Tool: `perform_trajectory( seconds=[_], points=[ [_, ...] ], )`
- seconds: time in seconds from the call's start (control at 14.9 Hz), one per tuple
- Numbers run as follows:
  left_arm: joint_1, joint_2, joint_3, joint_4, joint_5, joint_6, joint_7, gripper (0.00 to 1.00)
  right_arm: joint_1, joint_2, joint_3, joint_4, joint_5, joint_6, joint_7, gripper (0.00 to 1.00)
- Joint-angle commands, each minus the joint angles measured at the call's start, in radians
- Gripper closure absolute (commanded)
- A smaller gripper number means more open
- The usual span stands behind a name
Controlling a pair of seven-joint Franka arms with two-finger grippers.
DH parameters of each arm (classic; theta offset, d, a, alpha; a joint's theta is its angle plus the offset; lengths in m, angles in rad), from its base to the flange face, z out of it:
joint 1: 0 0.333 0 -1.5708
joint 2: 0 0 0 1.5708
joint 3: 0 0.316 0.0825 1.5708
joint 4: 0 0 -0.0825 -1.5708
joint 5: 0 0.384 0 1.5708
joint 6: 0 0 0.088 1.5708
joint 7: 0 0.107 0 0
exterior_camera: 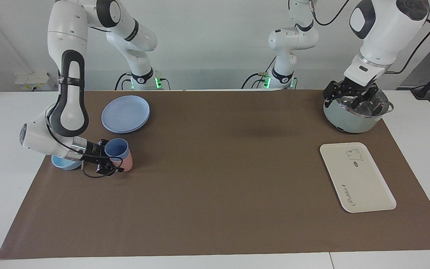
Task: Place cup on tray
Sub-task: 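Lower the right gripper around the pink cup and close it, then lift the nested cups with the right gripper while the left gripper approaches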
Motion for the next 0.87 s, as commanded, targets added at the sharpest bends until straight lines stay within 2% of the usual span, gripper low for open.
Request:
perform_trajectory(
  seconds=[0.0,0.2,0.4,0.67,0.8],
  points=[
    [-0.005,-0.035,0.001,-0.045,0.005,0.029,-0.011,0.0,0.025,-0.062,0.005,-0.048,0.031,-0.014,-0.02,1.0],
    [-0.005,-0.035,0.0,-0.05,0.005,0.029,-0.015,0.0,0.099,-0.142,0.005,-0.065,0.031,-0.02,0.012,1.0],
    [-0.008,-0.035,-0.005,-0.05,-0.008,0.047,-0.063,0.0,0.204,-0.2,0.005,-0.064,0.031,-0.02,0.153,1.0],
    [-0.112,-0.035,-0.006,-0.05,-0.14,0.079,-0.335,0.0,0.333,-0.234,0.005,-0.025,0.031,-0.003,0.365,1.0],
    [-0.187,-0.035,-0.006,-0.048,-0.163,0.112,-0.48,0.0,0.375,-0.236,0.006,0.013,0.031,-0.002,0.466,1.0]
  ],
)
